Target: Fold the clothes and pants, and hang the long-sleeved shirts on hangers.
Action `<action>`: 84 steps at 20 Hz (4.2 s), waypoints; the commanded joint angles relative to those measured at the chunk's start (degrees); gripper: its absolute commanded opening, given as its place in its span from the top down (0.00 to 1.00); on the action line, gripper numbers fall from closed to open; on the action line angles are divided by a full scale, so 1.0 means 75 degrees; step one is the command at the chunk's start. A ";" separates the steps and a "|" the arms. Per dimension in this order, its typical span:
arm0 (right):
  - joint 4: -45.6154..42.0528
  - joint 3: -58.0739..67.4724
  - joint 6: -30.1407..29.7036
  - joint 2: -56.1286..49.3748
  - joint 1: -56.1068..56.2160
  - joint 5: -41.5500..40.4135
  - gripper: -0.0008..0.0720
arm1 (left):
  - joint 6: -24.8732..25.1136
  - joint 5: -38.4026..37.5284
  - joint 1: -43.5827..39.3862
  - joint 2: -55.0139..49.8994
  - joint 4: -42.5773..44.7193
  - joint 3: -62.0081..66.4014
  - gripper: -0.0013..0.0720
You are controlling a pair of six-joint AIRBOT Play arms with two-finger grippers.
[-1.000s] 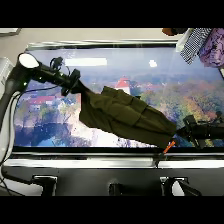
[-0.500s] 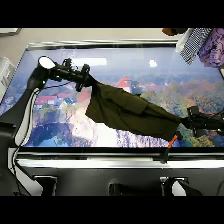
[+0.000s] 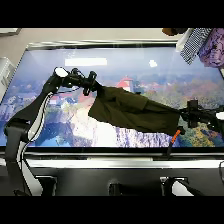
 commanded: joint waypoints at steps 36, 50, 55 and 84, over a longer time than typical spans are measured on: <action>0.0399 0.0950 -0.5913 -0.2416 0.0650 0.1982 0.51 | 0.2731 -0.2031 0.0898 0.2276 0.4054 0.0219 0.27; -0.3366 0.5120 -0.3430 -0.2294 0.0991 0.6216 0.95 | 0.1349 -0.2771 -0.0020 0.4581 0.5654 -0.3596 0.97; -0.3733 0.6199 -0.3168 -0.1999 0.1023 0.7058 0.95 | 0.1346 -0.0286 -0.1775 0.4747 0.3620 -0.4272 0.97; -0.3348 0.6749 -0.2841 -0.1043 0.2285 0.7318 0.95 | -0.1134 0.2159 -0.5394 -0.0927 0.0230 0.0376 0.97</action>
